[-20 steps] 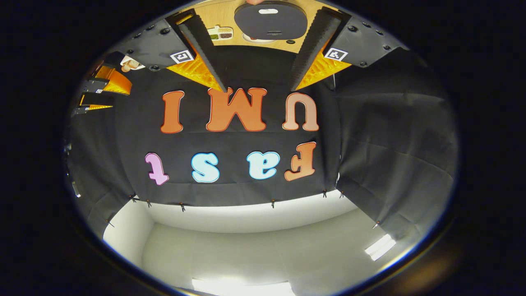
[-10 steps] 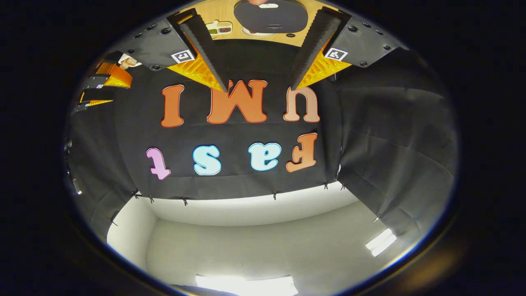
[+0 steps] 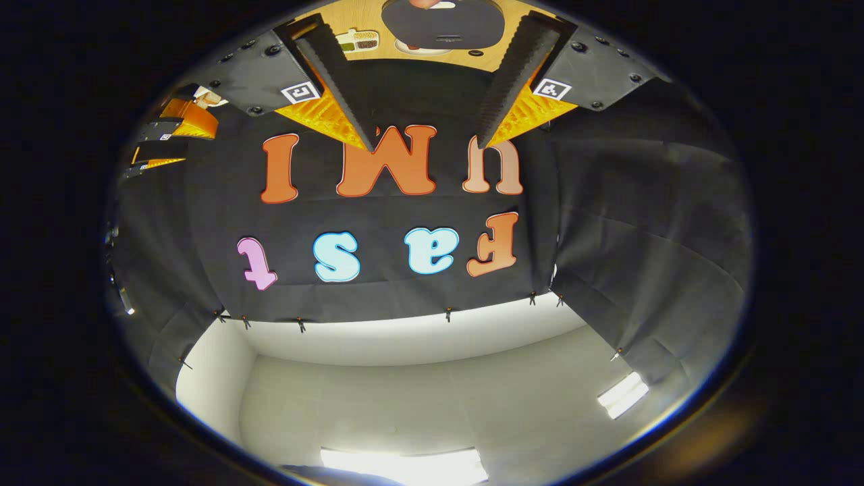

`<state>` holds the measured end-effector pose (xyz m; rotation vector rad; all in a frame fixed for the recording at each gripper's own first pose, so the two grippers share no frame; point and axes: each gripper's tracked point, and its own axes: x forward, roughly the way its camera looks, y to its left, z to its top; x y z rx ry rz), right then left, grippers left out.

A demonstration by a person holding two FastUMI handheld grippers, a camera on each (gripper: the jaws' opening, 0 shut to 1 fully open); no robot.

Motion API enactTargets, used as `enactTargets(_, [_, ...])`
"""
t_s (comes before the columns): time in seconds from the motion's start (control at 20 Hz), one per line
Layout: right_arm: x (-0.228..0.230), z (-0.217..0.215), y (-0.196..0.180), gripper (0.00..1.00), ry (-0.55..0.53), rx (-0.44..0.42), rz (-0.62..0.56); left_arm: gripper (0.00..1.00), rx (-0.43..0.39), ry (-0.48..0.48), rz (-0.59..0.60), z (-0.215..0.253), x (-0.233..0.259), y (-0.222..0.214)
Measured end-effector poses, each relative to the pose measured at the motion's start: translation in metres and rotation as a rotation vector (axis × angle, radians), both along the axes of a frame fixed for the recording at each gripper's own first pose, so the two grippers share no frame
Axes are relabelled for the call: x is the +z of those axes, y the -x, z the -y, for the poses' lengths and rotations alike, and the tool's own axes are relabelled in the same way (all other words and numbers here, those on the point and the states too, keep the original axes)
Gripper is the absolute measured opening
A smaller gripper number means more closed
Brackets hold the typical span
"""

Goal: Close the left gripper, press the button to open the rice cooker; take a wooden spoon from the chopstick holder with the right hand, scoop a spoonful of rice and pour it into the rice cooker, then put the wooden spoon back into the chopstick holder.

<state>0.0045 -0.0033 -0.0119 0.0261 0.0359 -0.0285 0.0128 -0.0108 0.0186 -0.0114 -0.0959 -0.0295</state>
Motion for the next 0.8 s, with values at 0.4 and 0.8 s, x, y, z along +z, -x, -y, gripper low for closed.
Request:
enactTargets(0.4, [0.007, 0.003, -0.002, 0.92, 0.002, -0.035, 0.012, 1.00, -0.104, -0.012, -0.098, 0.016, -0.023, -0.005])
enactTargets(0.8, [0.007, -0.005, -0.004, 0.94, -0.062, -0.015, -0.003, 0.98, -0.086, -0.028, -0.179, 0.004, -0.046, -0.010])
